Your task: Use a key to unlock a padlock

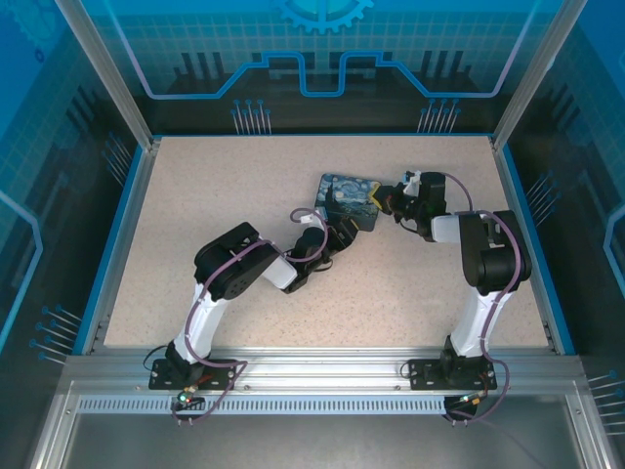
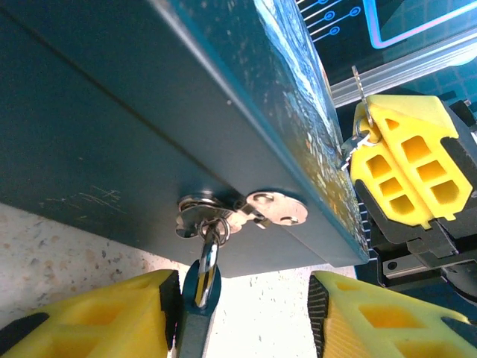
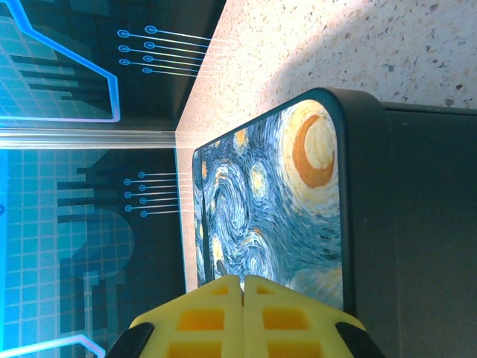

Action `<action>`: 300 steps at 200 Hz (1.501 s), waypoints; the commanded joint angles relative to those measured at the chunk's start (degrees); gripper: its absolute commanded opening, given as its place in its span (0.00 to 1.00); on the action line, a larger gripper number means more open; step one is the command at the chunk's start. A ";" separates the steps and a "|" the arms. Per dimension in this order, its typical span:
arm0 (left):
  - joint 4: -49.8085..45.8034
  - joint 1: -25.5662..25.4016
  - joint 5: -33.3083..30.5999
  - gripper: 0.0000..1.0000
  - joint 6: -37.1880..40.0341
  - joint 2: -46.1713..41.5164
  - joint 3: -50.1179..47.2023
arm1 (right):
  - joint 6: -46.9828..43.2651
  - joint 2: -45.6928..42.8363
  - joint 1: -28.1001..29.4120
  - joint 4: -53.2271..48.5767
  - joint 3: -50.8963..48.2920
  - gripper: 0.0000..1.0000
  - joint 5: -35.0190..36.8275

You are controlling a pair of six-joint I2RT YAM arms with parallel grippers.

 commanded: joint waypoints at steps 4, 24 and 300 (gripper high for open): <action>-1.30 -0.19 -0.71 0.49 0.26 0.99 -0.57 | -1.00 3.01 0.32 -5.78 -0.30 0.00 0.93; -3.18 0.00 0.00 0.47 0.87 0.96 -0.18 | -1.00 3.09 0.33 -5.83 -0.28 0.00 0.99; -21.35 1.31 2.43 0.19 5.45 -0.90 3.19 | -1.26 3.15 -0.15 -6.46 -0.30 0.00 0.93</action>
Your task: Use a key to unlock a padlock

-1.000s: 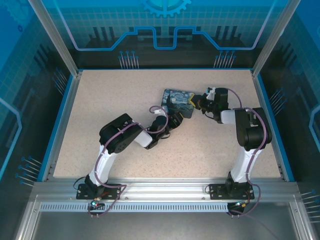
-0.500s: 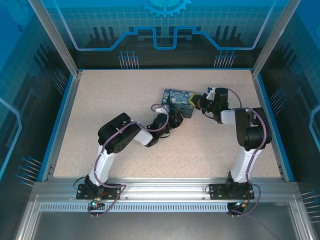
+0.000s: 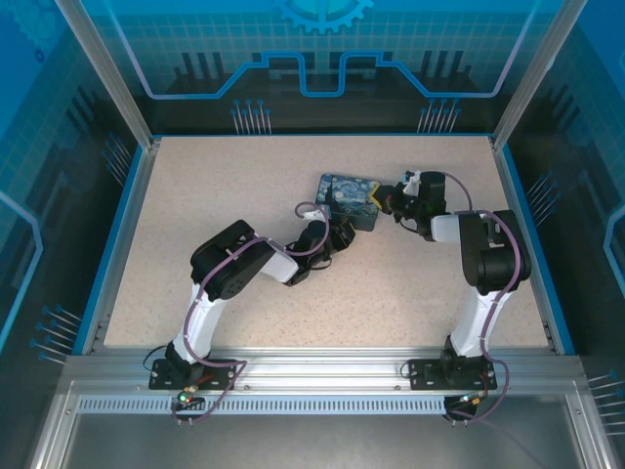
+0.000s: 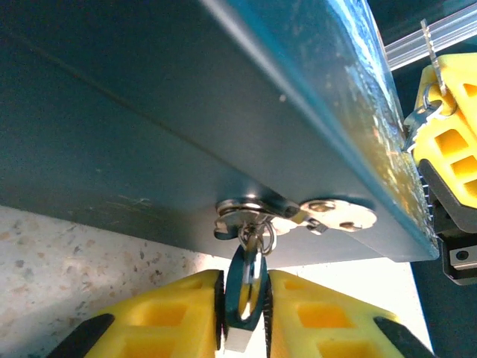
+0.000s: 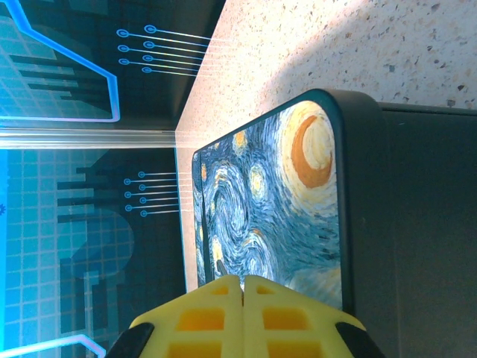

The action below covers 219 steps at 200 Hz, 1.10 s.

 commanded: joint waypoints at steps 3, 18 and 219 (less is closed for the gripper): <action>-8.48 0.27 -0.17 0.19 0.71 0.26 -0.37 | -1.24 3.01 -0.15 -6.07 -0.61 0.00 1.06; -8.94 0.27 -0.10 0.15 0.57 0.02 -0.37 | -1.24 2.88 -0.13 -6.21 -0.44 0.00 0.86; -14.93 0.76 5.37 0.00 -9.84 -20.72 -17.43 | -1.99 -38.69 4.59 -20.27 -19.54 0.00 0.89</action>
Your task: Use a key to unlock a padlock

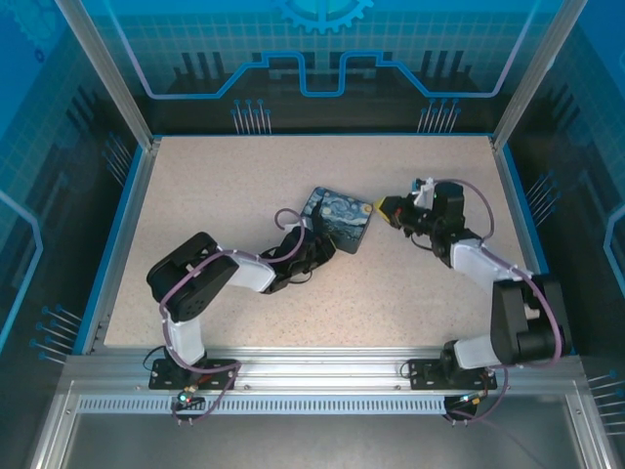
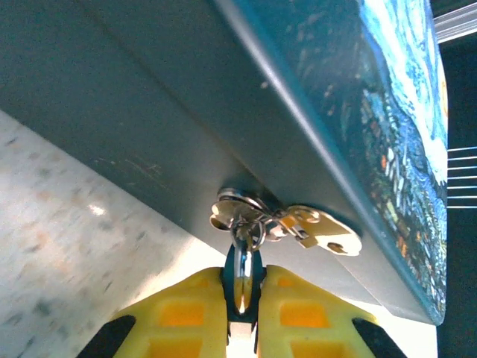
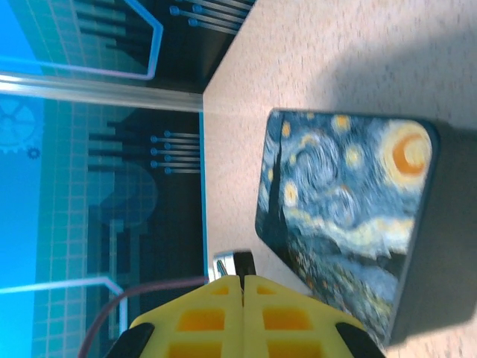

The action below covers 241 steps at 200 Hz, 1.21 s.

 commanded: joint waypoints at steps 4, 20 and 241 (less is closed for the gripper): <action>0.67 0.31 2.75 0.00 -4.46 -2.58 -3.76 | -0.39 -8.76 2.90 -5.84 -5.92 0.00 0.90; 2.15 0.34 4.25 0.00 -5.51 -4.00 -4.85 | 0.11 -13.91 5.00 -7.87 -9.64 0.00 2.21; 34.76 -0.11 7.46 0.00 -20.44 -0.13 -7.26 | 11.05 -18.62 9.52 0.21 -17.83 0.00 7.98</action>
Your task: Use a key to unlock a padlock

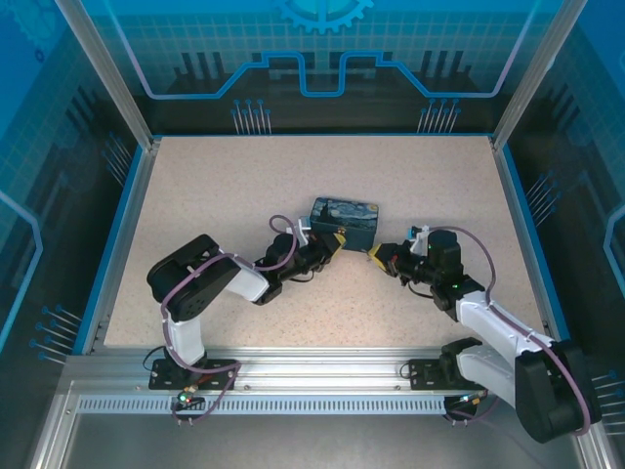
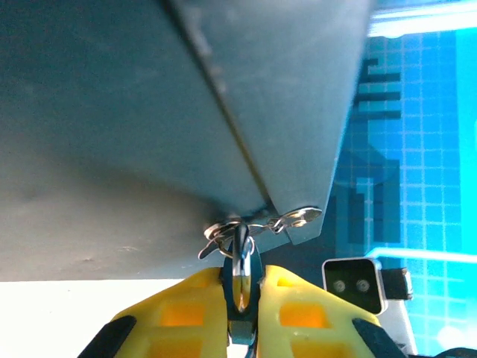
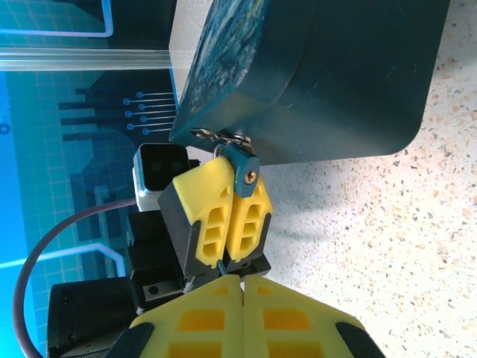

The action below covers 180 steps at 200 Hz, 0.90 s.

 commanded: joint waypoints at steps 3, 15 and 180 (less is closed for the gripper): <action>5.49 -0.29 -3.16 0.00 -3.17 -1.02 -0.59 | 1.16 1.75 1.13 3.60 1.10 0.00 1.52; 4.72 -0.64 -4.05 0.00 -3.10 -1.60 -0.44 | 1.58 2.88 1.48 4.84 1.01 0.00 1.67; 5.40 -3.47 -8.66 0.00 -6.24 -1.69 1.44 | 2.41 10.76 3.38 11.03 3.50 0.00 2.42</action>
